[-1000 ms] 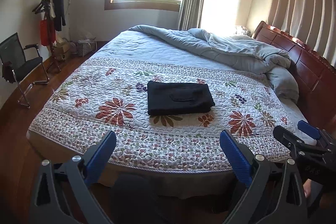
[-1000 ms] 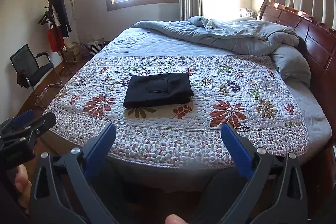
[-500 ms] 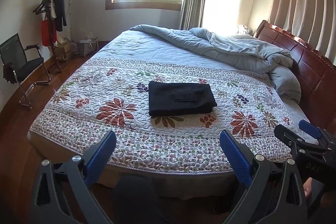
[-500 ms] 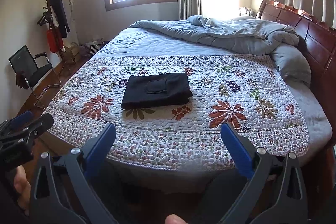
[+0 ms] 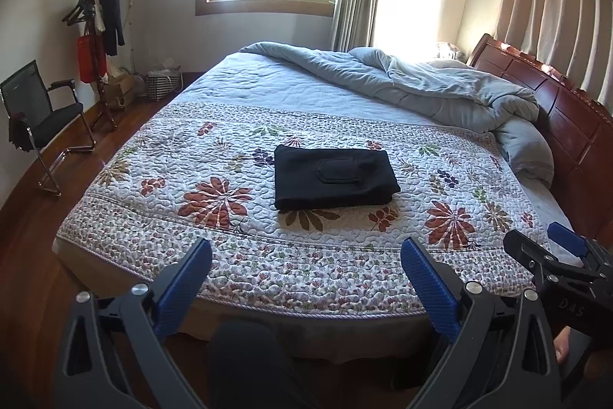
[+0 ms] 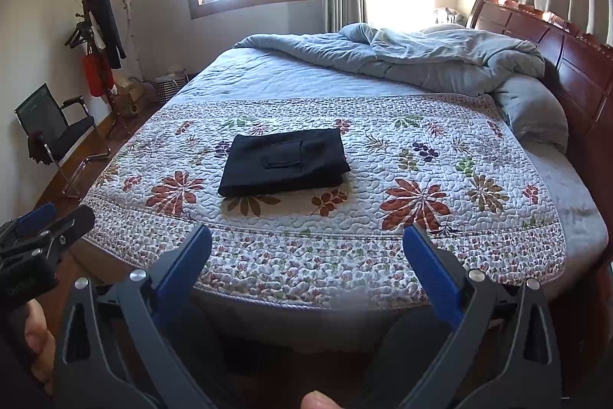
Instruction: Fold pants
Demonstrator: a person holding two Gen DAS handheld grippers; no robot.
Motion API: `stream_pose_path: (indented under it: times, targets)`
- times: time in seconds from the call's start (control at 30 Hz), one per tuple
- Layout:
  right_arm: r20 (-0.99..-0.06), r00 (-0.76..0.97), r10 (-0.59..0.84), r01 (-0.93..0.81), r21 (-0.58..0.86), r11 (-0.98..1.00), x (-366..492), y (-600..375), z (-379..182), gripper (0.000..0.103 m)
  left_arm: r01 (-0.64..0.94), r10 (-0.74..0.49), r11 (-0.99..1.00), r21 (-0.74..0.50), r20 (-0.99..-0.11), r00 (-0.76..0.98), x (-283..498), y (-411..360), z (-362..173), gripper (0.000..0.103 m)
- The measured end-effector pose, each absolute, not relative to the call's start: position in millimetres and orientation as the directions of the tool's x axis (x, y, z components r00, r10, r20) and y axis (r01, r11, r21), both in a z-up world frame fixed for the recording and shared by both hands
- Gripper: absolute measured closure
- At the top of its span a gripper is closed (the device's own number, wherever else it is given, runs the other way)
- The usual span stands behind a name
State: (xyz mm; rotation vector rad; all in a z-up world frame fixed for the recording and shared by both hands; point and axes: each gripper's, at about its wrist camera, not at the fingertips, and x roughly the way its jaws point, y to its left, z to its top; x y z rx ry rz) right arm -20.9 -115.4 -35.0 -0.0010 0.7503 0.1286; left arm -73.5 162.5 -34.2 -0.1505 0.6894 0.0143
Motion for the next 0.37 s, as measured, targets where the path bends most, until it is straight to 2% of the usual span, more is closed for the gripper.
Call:
stream_pose_path:
  times: [0.37]
  targets:
    - [-0.680,0.723,0.118,-0.120,0.046,0.992,-20.0,-116.1,-34.2,0.004,-0.062,-0.048,0.988,-0.145,-0.651,0.758,-70.1,164.8,-35.7,0.004]
